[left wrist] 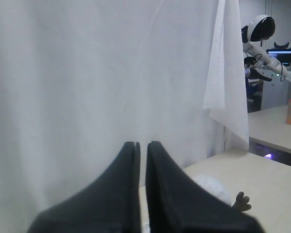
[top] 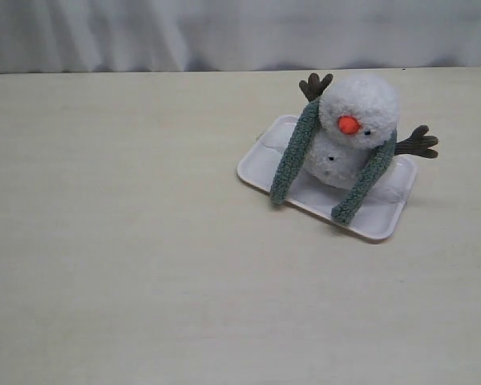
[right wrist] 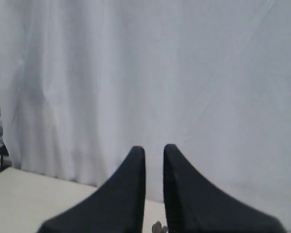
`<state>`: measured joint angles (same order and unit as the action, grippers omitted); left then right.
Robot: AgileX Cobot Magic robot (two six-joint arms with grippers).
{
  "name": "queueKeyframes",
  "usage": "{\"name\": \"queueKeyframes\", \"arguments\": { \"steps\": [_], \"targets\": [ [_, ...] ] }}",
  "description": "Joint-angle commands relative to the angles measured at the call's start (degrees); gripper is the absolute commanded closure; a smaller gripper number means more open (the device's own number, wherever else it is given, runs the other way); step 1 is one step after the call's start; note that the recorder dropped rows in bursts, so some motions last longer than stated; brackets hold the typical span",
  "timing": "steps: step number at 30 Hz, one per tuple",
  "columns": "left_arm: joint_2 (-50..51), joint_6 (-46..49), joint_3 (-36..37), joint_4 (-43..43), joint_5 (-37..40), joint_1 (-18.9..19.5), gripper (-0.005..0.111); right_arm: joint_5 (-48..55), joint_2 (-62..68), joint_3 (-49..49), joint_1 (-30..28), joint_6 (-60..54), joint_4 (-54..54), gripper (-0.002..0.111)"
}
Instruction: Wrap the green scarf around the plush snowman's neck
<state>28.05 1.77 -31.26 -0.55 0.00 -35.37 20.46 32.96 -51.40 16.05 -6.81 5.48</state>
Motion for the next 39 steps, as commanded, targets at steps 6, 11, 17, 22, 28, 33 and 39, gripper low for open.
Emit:
{"name": "queueKeyframes", "arguments": {
  "steps": [6, 11, 17, 22, 28, 33, 39],
  "targets": [
    [-7.9, -0.6, 0.3, -1.8, 5.5, 0.2, 0.100, -2.6, -13.3, 6.0, 0.1, -0.5, 0.1, 0.104],
    [-11.1, -0.6, 0.3, -1.8, 6.8, 0.2, 0.100, -2.8, -18.8, 7.2, 0.1, -0.5, 0.1, 0.104],
    [-12.2, -0.6, 0.3, -1.7, 8.8, 0.2, 0.100, -2.2, -22.6, 7.2, 0.1, -0.5, 0.1, 0.104],
    [-12.3, -0.6, 0.3, -1.7, 8.7, 0.2, 0.100, -1.9, -24.4, 7.2, 0.1, -0.5, -0.1, 0.104],
    [-12.3, -0.6, 0.3, -1.7, 8.7, 0.2, 0.100, -1.3, -26.0, 7.2, 0.1, -0.4, -0.1, 0.104],
    [-12.3, -0.6, 0.3, -1.7, 8.7, 0.2, 0.100, -1.3, -26.4, 7.2, 0.1, -0.4, -0.1, 0.104],
    [-12.3, -0.5, 0.3, -1.7, 8.7, 0.2, 0.100, -1.3, -26.5, 7.2, 0.1, -0.4, -0.1, 0.104]
  ]
}}
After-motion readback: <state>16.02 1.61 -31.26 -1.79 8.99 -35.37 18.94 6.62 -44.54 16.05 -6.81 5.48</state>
